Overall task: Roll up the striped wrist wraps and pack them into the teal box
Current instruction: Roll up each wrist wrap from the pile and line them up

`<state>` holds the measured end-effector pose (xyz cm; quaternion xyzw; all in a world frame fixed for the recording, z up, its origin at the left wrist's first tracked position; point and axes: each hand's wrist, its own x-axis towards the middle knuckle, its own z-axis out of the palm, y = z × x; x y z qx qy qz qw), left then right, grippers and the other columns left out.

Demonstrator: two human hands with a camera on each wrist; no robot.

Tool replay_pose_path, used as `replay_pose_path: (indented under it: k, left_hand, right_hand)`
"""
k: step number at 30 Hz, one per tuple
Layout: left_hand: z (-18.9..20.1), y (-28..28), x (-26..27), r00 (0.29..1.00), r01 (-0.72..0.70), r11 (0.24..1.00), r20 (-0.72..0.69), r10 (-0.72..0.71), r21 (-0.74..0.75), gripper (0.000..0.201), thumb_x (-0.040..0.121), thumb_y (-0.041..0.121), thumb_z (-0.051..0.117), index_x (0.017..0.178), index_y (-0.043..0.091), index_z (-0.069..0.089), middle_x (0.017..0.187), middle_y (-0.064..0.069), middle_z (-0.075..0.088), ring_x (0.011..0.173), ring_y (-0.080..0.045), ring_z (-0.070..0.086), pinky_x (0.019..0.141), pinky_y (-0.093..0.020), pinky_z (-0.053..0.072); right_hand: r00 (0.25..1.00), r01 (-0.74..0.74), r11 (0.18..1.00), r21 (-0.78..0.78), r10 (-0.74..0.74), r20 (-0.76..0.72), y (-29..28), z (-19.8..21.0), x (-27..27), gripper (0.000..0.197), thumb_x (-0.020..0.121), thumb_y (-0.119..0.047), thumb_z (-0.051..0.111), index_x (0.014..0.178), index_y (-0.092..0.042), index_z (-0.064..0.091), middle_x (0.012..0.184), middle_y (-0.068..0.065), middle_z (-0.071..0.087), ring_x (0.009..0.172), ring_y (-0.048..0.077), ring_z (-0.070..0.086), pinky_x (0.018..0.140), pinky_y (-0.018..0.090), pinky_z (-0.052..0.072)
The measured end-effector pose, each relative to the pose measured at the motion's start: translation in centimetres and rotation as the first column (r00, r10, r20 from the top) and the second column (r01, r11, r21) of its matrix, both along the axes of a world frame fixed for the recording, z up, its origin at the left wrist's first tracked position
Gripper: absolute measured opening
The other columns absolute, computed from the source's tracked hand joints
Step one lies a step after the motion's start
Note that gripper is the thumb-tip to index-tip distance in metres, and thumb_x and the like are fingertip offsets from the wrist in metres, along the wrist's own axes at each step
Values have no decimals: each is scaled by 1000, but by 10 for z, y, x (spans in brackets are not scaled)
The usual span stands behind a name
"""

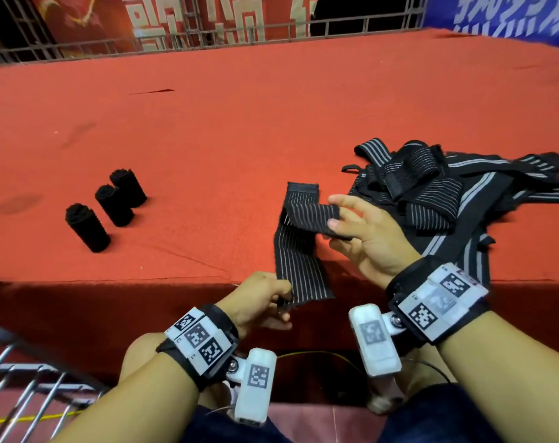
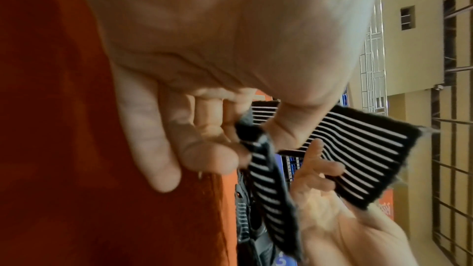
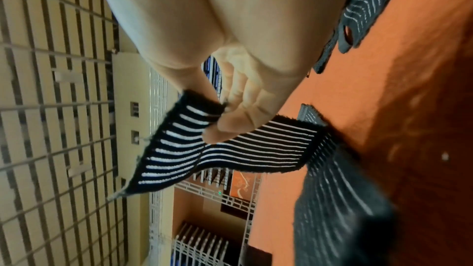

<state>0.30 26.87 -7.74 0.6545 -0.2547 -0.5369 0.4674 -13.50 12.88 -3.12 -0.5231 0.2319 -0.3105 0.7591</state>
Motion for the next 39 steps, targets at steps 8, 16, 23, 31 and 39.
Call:
replay_pose_path:
  k: [8,16,23,31,39]
  left_hand:
    - [-2,24,2,996,88,993,-15,-89,-74,26,93,-3,55,77,13,66,61,0,58,48,-8,47,54,-25,52]
    - [-1,32,1,1000,-16,979,1,16,-201,55,91,-7,63,135,20,43,72,0,69,56,-10,58,63,-28,58]
    - [1,38,0,995,77,944,-29,-91,-322,66,92,-8,59,135,42,55,91,-8,65,68,-15,59,75,-34,58]
    - [0,37,0,998,31,936,-44,-49,-349,42,75,-26,64,102,7,68,90,-16,67,73,-14,71,75,-27,60]
    - [7,25,-1,991,-133,928,-20,134,-349,8,91,2,67,95,8,70,85,-10,75,74,-17,74,73,-27,60]
  right_hand:
    - [945,-114,984,-139,64,-321,24,-39,3,39,85,13,68,116,-9,60,103,12,71,82,21,67,72,36,52]
    - [913,-169,979,-112,113,-391,32,-44,-3,48,84,16,66,124,-6,55,93,8,73,82,22,67,73,37,49]
    - [940,-228,974,1,220,-262,37,-39,-14,49,84,26,55,124,-3,53,97,13,72,79,16,73,66,23,57]
    - [898,-192,960,-204,88,-430,38,-42,-19,53,83,4,75,128,-13,54,112,13,63,82,16,63,65,26,49]
    - [967,-102,812,-574,-55,-250,35,-30,-26,22,80,-20,84,98,-26,74,114,2,65,73,13,53,75,21,46]
